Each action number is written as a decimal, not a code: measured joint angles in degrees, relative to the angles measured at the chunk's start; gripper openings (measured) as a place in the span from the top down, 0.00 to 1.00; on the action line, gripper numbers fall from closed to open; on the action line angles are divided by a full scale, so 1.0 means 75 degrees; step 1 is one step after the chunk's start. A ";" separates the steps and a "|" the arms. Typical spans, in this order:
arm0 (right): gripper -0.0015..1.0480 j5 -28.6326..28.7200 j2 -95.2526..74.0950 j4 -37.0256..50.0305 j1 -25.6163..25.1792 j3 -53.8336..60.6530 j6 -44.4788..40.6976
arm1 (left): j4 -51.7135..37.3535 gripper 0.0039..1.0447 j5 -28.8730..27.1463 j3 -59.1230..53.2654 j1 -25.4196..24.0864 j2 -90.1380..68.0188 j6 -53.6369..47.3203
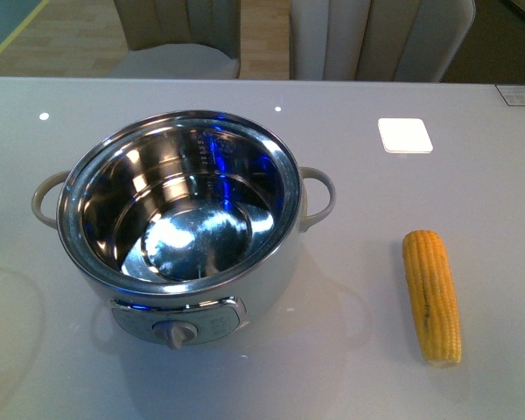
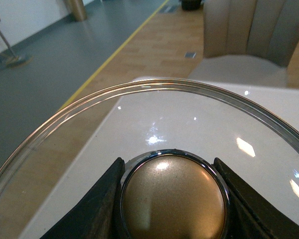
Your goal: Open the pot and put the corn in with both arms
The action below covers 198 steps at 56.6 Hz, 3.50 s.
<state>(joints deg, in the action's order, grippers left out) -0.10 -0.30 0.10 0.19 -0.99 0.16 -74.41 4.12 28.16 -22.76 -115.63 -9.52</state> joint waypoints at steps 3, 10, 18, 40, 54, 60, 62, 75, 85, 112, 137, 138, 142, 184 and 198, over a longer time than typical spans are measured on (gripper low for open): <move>0.08 0.0000 -0.0003 0.0000 0.0000 0.0000 0.0000 | -0.0017 0.57 0.0029 0.0090 -0.0122 -0.0417 0.0006; 0.08 0.0000 -0.0003 -0.0003 0.0000 0.0000 0.0000 | -0.0169 0.57 0.0067 0.0434 -0.0353 -0.1536 0.0017; 0.08 0.0000 -0.0003 0.0000 0.0000 0.0000 0.0000 | -0.0315 0.57 0.0102 0.1037 -0.0504 -0.2410 0.0012; 0.08 0.0000 0.0000 0.0000 0.0000 0.0000 0.0003 | 0.0000 0.57 0.0691 0.2903 -0.0685 -0.4054 0.0058; 0.08 0.0000 -0.0003 0.0000 0.0000 -0.0003 0.0000 | 0.0044 0.57 0.1081 0.3203 -0.0641 -0.4605 0.0533; 0.08 0.0000 0.0000 0.0000 0.0000 -0.0003 0.0003 | 0.0023 0.57 0.1087 0.3267 -0.0638 -0.4674 0.0507; 0.08 0.0000 0.0000 0.0000 0.0000 0.0000 0.0000 | 0.0017 0.57 0.1090 0.3293 -0.0638 -0.4704 0.0498; 0.08 0.0000 -0.0003 -0.0003 0.0000 0.0000 0.0000 | -0.0032 0.42 0.1139 0.3258 -0.0644 -0.4736 0.0501; 0.08 0.0000 0.0000 0.0000 0.0000 0.0000 0.0000 | 0.0038 0.07 0.1014 0.2812 -0.0580 -0.4083 0.0673; 0.08 -0.0003 0.0003 0.0000 0.0000 0.0000 0.0000 | 0.0495 0.07 0.1064 0.1067 -0.0612 0.0356 0.1804; 0.08 -0.0006 0.0015 -0.0003 -0.0003 -0.0003 0.0000 | -0.0586 0.82 0.1472 -0.1172 0.0361 0.1833 0.1475; 0.08 -0.0006 0.0009 -0.0003 -0.0003 -0.0003 0.0000 | -0.0530 0.86 0.1425 -0.1512 0.0562 0.2232 0.1460; 0.08 0.0047 -0.0009 -0.0003 -0.0006 0.0000 0.0000 | -0.0303 0.97 0.1384 -0.2363 0.1145 0.3503 0.1402; 0.08 -0.0003 0.0012 -0.0003 -0.0006 0.0000 0.0000 | 0.4835 0.97 -0.0557 -0.3654 0.3002 1.0145 0.1343; 0.08 -0.0003 0.0012 -0.0003 -0.0006 0.0000 0.0000 | 0.5945 0.97 -0.0554 -0.3657 0.3016 1.1377 0.1338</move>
<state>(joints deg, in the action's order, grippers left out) -0.12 -0.21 0.08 0.14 -0.99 0.16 -29.82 -0.03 0.73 -0.14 -30.30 0.51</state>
